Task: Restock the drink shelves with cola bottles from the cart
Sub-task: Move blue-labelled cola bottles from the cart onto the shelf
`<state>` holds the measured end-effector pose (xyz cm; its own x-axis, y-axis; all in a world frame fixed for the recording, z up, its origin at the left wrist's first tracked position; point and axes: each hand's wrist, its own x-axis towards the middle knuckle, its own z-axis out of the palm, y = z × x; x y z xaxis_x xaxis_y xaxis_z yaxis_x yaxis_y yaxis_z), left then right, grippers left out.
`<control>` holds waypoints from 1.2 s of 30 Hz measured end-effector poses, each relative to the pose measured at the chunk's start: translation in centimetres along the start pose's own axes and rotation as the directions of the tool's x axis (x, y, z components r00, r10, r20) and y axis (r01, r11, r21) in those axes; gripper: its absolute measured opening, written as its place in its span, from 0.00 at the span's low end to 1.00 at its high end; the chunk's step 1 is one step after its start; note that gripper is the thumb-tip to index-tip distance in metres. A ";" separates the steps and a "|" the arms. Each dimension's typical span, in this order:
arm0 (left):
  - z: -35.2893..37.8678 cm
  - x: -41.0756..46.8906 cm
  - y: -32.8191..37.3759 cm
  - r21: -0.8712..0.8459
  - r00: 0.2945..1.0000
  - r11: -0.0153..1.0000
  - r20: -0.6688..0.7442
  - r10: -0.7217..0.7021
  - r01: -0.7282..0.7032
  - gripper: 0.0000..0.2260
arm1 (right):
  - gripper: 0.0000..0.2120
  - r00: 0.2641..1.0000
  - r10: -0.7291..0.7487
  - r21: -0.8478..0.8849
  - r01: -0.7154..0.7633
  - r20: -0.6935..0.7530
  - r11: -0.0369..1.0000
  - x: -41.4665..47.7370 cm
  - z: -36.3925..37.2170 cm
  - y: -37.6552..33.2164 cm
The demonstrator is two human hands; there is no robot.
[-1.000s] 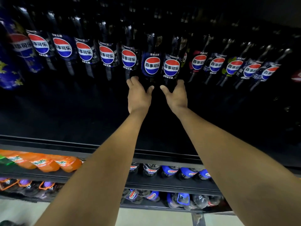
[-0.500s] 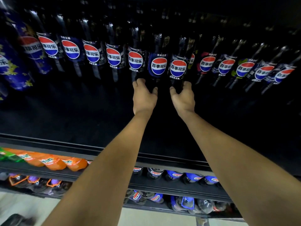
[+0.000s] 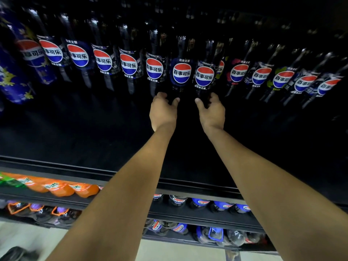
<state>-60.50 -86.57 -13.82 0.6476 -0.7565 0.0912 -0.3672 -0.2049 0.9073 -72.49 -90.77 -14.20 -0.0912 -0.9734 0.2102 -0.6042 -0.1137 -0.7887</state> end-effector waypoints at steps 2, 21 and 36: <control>0.0 0.0 0.1 0.000 1.000 1.000 0.011 -0.012 0.012 0.20 | 0.29 1.000 0.002 -0.006 -0.002 -0.002 1.000 0.0 0.0 0.0; -0.3 -0.8 0.1 0.016 0.996 0.998 0.067 0.063 -0.064 0.16 | 0.23 0.993 0.039 0.126 -0.025 -0.108 0.992 -1.1 -0.4 -0.7; -9.9 -11.1 -0.1 0.726 0.828 0.418 0.393 0.400 -0.547 0.24 | 0.17 0.877 -0.327 -0.539 0.475 0.351 0.696 -13.4 -8.5 -2.2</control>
<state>-61.02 -71.97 -10.89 0.1266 -0.9524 0.2773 -0.9919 -0.1228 0.0311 -76.61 -75.76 -10.37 0.3956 -0.8868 0.2391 -0.8903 -0.4342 -0.1373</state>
